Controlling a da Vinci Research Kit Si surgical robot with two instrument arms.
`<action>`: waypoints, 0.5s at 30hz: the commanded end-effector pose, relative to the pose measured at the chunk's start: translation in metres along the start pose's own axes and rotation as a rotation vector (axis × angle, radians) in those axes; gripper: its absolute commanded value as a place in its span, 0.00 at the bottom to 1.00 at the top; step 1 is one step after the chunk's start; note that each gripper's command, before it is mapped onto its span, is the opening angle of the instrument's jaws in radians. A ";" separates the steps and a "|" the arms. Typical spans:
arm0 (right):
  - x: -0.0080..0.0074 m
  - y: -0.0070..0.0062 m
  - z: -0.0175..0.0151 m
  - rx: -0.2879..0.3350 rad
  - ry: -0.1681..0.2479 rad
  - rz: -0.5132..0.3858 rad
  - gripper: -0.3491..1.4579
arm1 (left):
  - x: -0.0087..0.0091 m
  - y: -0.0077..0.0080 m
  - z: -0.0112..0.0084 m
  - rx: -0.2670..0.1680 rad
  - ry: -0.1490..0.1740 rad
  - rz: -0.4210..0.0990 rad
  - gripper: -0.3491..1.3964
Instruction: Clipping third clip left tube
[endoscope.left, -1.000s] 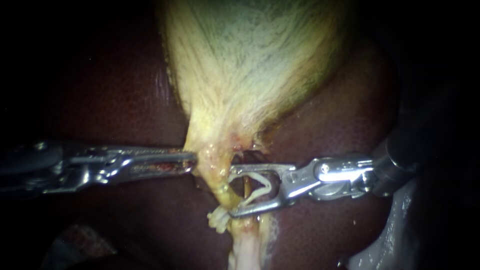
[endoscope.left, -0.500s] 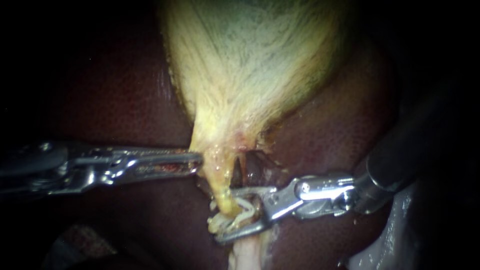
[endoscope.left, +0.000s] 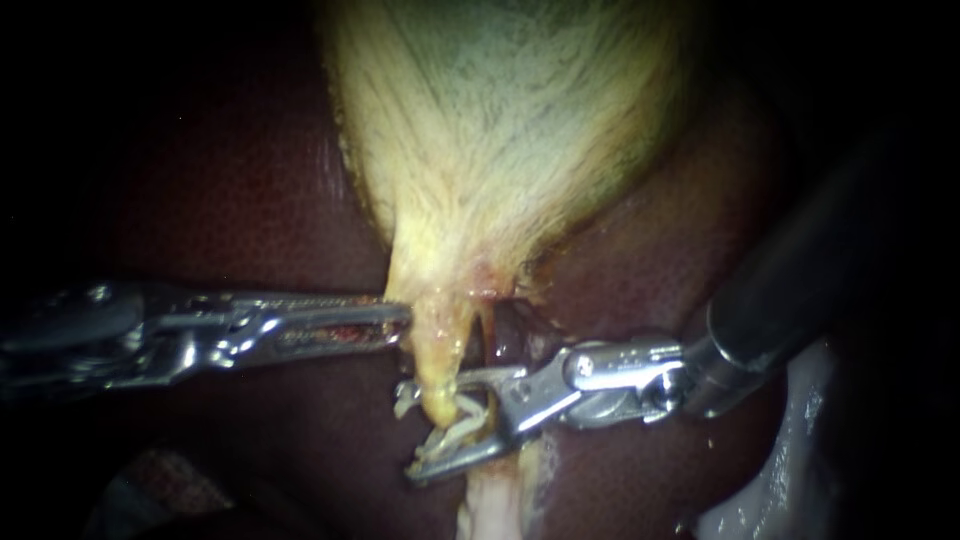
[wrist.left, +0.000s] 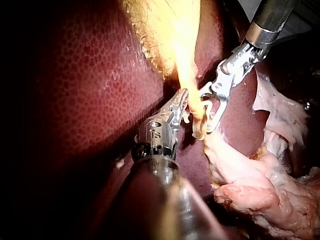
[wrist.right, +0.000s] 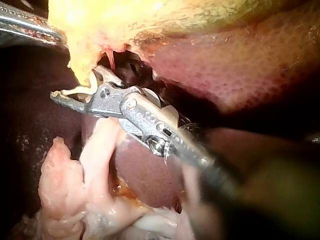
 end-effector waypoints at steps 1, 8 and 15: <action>0.0004 0.0001 -0.0002 -0.001 0.007 -0.007 0.49 | 0.0000 0.0000 0.0000 0.001 0.000 0.000 0.00; 0.0022 -0.0003 -0.0009 -0.004 0.020 -0.020 0.48 | 0.0000 0.0000 0.0000 0.001 0.000 0.000 0.00; 0.0021 -0.0002 -0.0009 -0.005 0.020 -0.026 0.47 | 0.0000 0.0000 0.0000 0.001 0.000 0.000 0.00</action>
